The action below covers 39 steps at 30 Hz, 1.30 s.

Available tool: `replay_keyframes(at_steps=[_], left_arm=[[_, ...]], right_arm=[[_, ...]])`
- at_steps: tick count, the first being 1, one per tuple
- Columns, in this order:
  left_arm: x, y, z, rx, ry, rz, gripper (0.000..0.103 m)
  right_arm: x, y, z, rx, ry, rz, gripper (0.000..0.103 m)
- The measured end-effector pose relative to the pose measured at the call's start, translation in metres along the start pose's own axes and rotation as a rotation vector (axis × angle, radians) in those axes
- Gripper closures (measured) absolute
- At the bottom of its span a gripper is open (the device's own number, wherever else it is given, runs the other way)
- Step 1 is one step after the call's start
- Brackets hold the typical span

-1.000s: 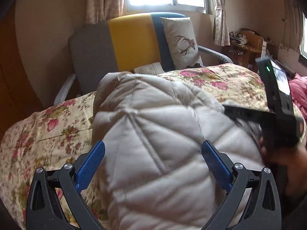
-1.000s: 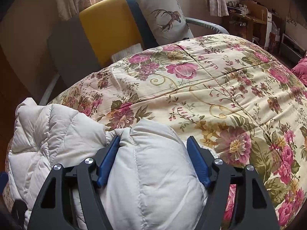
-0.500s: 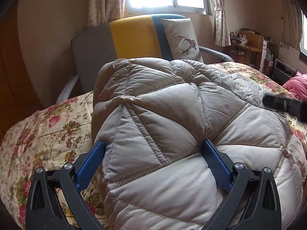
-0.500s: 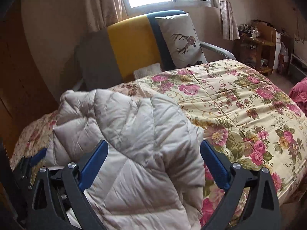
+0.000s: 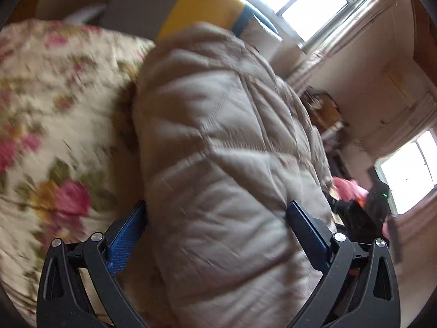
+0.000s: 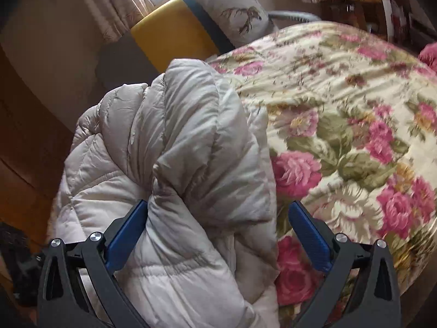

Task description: Fold large clothes

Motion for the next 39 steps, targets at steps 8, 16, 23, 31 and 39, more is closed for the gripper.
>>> replay_keyframes(at_steps=[8,16,23,31,39], left_arm=[[0.010,0.015,-0.020,-0.102,0.003,-0.074,0.003],[0.029,0.021,-0.022,-0.103,0.096,-0.076,0.026],[0.051,-0.001,-0.007,-0.020,0.248,-0.045,0.047],[0.023,-0.034,0.032,0.108,0.346,0.069,0.051],[-0.060,-0.072,0.077,0.205,0.290,0.204,0.051]], right_arm=[[0.006,0.015,-0.005,-0.214,0.069,0.178,0.002],[-0.015,0.039,-0.002,-0.228,0.009,0.249,0.007],[-0.029,0.031,-0.006,-0.128,0.038,0.303,0.018],[-0.083,0.067,-0.029,-0.089,0.057,0.416,0.021],[-0.172,0.128,-0.053,-0.146,-0.039,0.497,0.021]])
Point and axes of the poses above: each gripper's, at about its wrist camera, not at the fingertips, and y roughly the way its jaws point, x to its right, z to its top, the point moved 5 cm from there along y, roughly the way its jaws point, and after that the axes turned 14 degrees about x, right-handed, at the moved point
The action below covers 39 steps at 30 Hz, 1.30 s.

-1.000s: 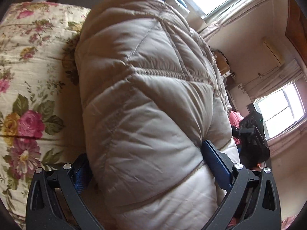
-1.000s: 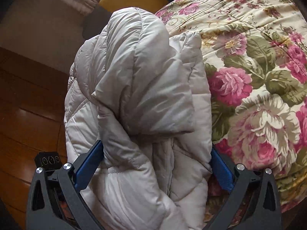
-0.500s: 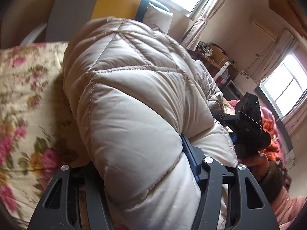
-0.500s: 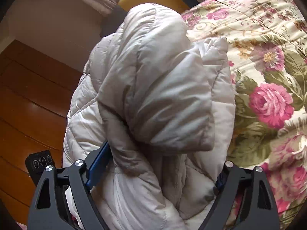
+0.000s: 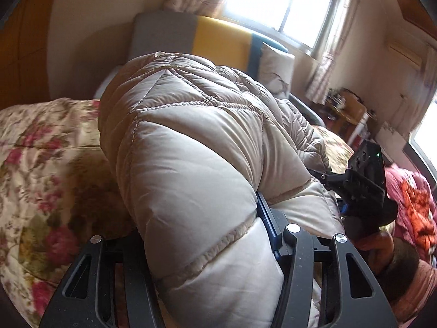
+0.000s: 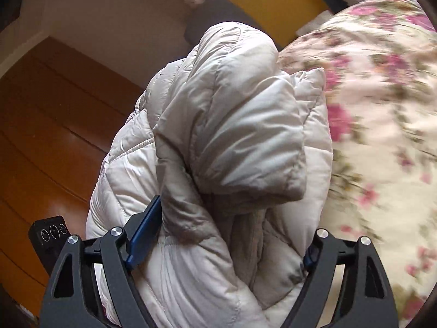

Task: Fold large clothes
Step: 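Lower the folded jacket onto the bedspread and open both tools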

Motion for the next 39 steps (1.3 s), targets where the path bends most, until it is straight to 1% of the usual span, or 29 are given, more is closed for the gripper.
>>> replay_keyframes(at_steps=[2,4,6,8,10,13,14,15,17,18,19,20,21,23,24,26,28,29,30,31,32,33,35,37,39], left_arm=[[-0.026,-0.008,0.005,0.014,-0.022,0.029,0.051],[-0.044,-0.009,0.004,0.023,-0.047,0.058,0.051],[-0.060,-0.007,-0.002,0.017,-0.065,0.093,0.049],[-0.073,0.000,-0.012,-0.002,-0.111,0.120,0.043],[-0.074,0.001,-0.020,0.014,-0.153,0.137,0.031],[-0.067,-0.011,-0.032,0.048,-0.153,0.169,0.021],[-0.066,-0.014,-0.033,0.055,-0.148,0.185,0.018],[-0.065,-0.020,-0.034,0.064,-0.154,0.201,0.015],[-0.068,-0.030,-0.035,0.088,-0.185,0.213,0.013],[-0.071,-0.035,-0.036,0.103,-0.202,0.220,0.012],[-0.071,-0.039,-0.036,0.114,-0.209,0.222,0.012],[-0.073,-0.040,-0.035,0.123,-0.208,0.225,0.012],[-0.071,-0.042,-0.033,0.129,-0.194,0.233,0.012],[-0.068,-0.045,-0.026,0.139,-0.151,0.254,0.012],[-0.063,-0.050,-0.023,0.149,-0.122,0.268,0.012],[-0.056,-0.057,-0.014,0.180,-0.072,0.294,0.012],[-0.053,-0.061,-0.006,0.210,-0.039,0.318,0.006],[-0.052,-0.059,-0.004,0.208,-0.028,0.322,0.006],[-0.054,-0.053,-0.003,0.188,-0.013,0.332,0.006],[-0.056,-0.046,-0.004,0.164,0.003,0.350,0.005],[-0.058,-0.039,-0.005,0.148,0.010,0.351,0.003],[-0.058,-0.032,-0.007,0.144,-0.005,0.317,0.003],[-0.058,-0.021,-0.011,0.119,-0.030,0.277,0.003],[-0.056,-0.009,-0.016,0.107,-0.020,0.269,0.003],[-0.055,-0.003,-0.020,0.109,-0.003,0.283,0.003]], right_arm=[[-0.009,0.021,-0.003,-0.010,-0.011,0.013,0.021],[-0.016,0.041,-0.004,-0.016,-0.051,0.007,0.020],[-0.021,0.051,-0.009,-0.005,-0.106,-0.027,0.017],[-0.020,0.056,-0.012,0.017,-0.145,-0.075,0.011],[-0.018,0.048,-0.012,0.032,-0.147,-0.101,0.010],[-0.027,0.024,-0.009,0.033,-0.207,-0.155,0.008],[-0.033,0.015,-0.003,0.052,-0.237,-0.174,0.008],[-0.048,0.012,0.005,0.099,-0.275,-0.182,0.008],[-0.081,-0.009,0.019,0.189,-0.362,-0.155,0.007],[-0.098,-0.012,0.029,0.218,-0.417,-0.140,0.007],[-0.116,-0.008,0.036,0.225,-0.474,-0.127,0.007],[-0.138,0.009,0.040,0.219,-0.526,-0.118,0.007],[-0.151,0.019,0.047,0.200,-0.584,-0.108,0.007],[-0.179,0.054,0.046,0.158,-0.703,-0.122,0.008],[-0.188,0.074,0.042,0.125,-0.763,-0.135,0.008],[-0.189,0.108,0.032,0.039,-0.817,-0.168,0.011],[-0.175,0.130,0.030,-0.017,-0.820,-0.242,0.013],[-0.169,0.141,0.027,-0.035,-0.800,-0.270,0.013],[-0.151,0.143,0.027,-0.044,-0.746,-0.283,0.013],[-0.133,0.140,0.028,-0.037,-0.689,-0.308,0.013],[-0.118,0.133,0.027,-0.020,-0.633,-0.331,0.013],[-0.104,0.122,0.027,0.001,-0.581,-0.346,0.013],[-0.082,0.103,0.027,0.042,-0.509,-0.379,0.013],[-0.073,0.096,0.024,0.078,-0.483,-0.401,0.013],[-0.074,0.105,0.022,0.063,-0.507,-0.415,0.012]])
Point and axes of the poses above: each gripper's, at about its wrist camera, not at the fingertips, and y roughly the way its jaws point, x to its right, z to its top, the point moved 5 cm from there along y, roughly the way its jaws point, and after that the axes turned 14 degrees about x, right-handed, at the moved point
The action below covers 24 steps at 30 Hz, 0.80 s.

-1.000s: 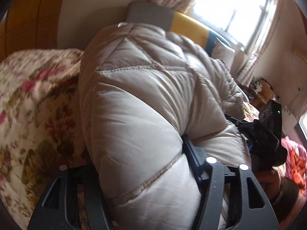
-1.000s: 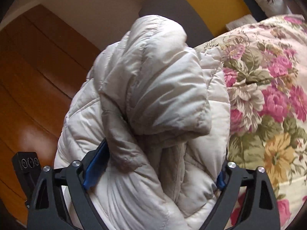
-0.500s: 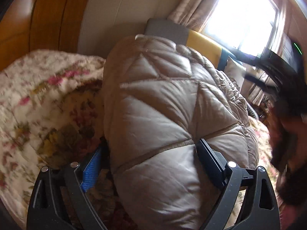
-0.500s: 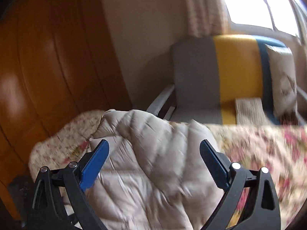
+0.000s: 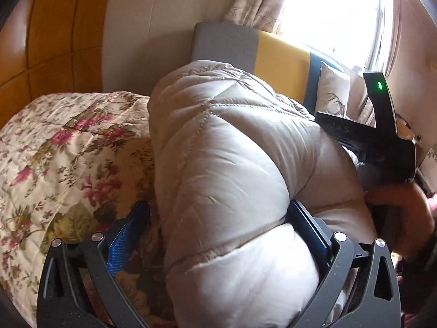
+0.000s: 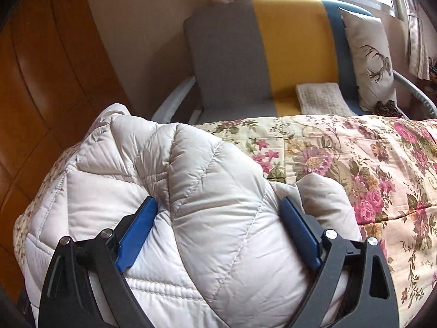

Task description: Fold large clothes

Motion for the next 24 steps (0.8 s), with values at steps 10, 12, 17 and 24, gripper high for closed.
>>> replay_keyframes(at_steps=[10,12,17,24], left_arm=[[-0.013,-0.048,-0.006,-0.030,-0.134,0.055,0.003],[-0.013,-0.065,-0.009,-0.002,-0.152,0.066,0.003],[-0.005,-0.099,-0.017,0.035,-0.115,0.099,0.003],[0.002,-0.127,-0.031,0.005,-0.031,0.182,0.003]], right_arm=[[-0.018,-0.032,0.013,0.030,-0.085,0.044,0.002],[-0.030,-0.054,0.016,0.047,-0.088,0.075,0.002],[-0.041,-0.107,0.001,0.074,-0.144,0.096,0.002],[-0.048,-0.170,-0.028,0.076,-0.173,0.060,0.002]])
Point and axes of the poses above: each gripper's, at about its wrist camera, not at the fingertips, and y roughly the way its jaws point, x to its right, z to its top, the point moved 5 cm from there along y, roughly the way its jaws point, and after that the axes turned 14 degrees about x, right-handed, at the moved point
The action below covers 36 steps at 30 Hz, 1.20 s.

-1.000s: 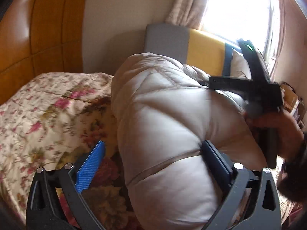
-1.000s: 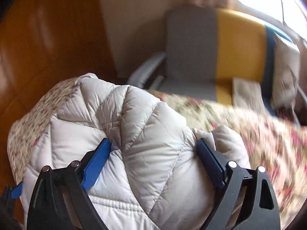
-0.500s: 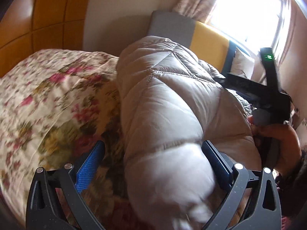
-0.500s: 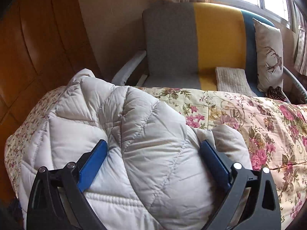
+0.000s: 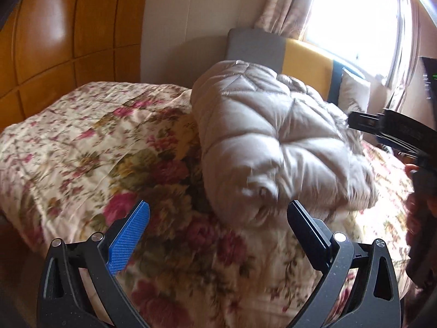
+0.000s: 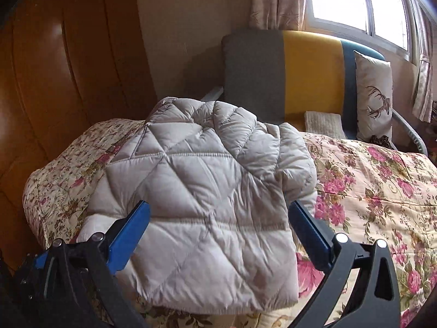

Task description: Fold large clothes

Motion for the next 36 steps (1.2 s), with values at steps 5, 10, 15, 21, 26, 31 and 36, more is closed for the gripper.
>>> replay_keyframes(at_steps=[5,10,15,21,26,31,36], left_arm=[[0.002,-0.016,-0.007,0.011,0.069,0.071,0.003],[0.006,-0.037,-0.009,0.053,0.084,0.098,0.003],[0.008,-0.060,-0.010,0.132,0.091,0.145,0.003],[0.012,-0.075,-0.010,0.165,0.096,0.137,0.003],[0.012,-0.078,-0.010,0.165,0.095,0.138,0.003],[0.017,-0.078,-0.013,0.152,0.103,0.132,0.003],[0.016,-0.076,-0.014,0.143,0.095,0.136,0.003]], right_arm=[[-0.005,-0.032,-0.020,0.000,-0.043,-0.018,0.002],[-0.002,-0.058,-0.041,0.011,-0.067,-0.065,0.002],[0.008,-0.079,-0.061,0.065,-0.006,-0.093,0.002],[0.014,-0.100,-0.082,0.091,-0.006,-0.157,0.002],[0.015,-0.105,-0.090,0.082,-0.006,-0.160,0.002],[0.012,-0.106,-0.093,0.070,-0.001,-0.142,0.002],[0.011,-0.106,-0.095,0.066,0.000,-0.141,0.002]])
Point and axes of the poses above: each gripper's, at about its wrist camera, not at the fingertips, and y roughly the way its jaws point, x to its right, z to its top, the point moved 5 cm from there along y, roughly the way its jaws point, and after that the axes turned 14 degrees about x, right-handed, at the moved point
